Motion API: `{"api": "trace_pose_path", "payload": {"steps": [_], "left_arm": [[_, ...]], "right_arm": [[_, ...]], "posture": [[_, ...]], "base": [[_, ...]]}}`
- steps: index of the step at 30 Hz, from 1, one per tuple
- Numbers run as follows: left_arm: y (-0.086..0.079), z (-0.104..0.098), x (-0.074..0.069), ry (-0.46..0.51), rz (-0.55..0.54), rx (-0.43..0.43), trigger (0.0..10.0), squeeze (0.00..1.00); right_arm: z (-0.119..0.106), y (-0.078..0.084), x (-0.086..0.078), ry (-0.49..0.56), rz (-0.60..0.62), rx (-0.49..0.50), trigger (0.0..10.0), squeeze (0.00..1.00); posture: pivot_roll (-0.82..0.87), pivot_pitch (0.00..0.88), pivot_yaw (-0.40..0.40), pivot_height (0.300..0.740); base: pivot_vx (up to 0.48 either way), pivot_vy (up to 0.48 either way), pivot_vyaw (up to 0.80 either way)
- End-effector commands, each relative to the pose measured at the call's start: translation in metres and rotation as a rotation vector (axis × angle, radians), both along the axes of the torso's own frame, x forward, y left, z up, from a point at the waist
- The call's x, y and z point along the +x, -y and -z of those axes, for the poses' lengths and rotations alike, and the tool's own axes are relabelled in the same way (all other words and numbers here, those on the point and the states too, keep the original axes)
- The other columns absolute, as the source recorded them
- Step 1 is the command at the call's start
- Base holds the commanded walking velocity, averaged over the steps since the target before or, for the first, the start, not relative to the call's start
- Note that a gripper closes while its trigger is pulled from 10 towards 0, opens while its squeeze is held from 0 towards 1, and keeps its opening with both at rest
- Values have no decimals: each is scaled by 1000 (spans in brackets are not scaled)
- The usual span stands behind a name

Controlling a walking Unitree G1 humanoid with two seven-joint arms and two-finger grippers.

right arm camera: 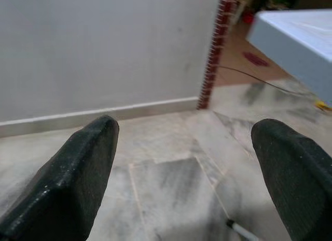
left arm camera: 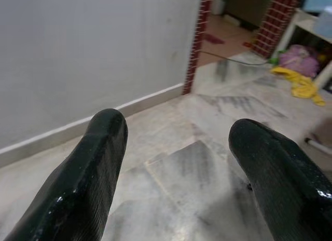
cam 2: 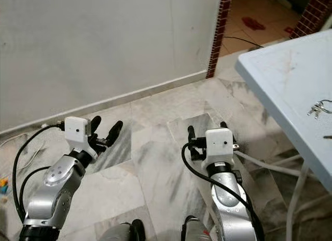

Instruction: Hang keys on a hook

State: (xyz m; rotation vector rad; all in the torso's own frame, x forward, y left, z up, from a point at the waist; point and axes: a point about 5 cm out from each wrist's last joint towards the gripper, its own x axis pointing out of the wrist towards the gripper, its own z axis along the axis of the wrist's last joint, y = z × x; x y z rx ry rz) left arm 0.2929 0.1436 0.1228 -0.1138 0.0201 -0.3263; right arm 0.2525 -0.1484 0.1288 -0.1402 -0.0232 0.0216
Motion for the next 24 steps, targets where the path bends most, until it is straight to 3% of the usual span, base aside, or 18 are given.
{"api": "trace_pose_path", "payload": {"steps": [1,24], "left_arm": [[-7,6,0,-22,-21,7,10000,0],[-8,-5,13,14,-1,-21,10000,0]], "right_arm": [[2,1,-1,-1,13,6,10000,0],[-23,-5,2,150,13,-123,10000,0]], "posture": [[-97,192,100,740],[-111,187,116,740]], "base": [[0,0,-800],[0,0,-798]]}}
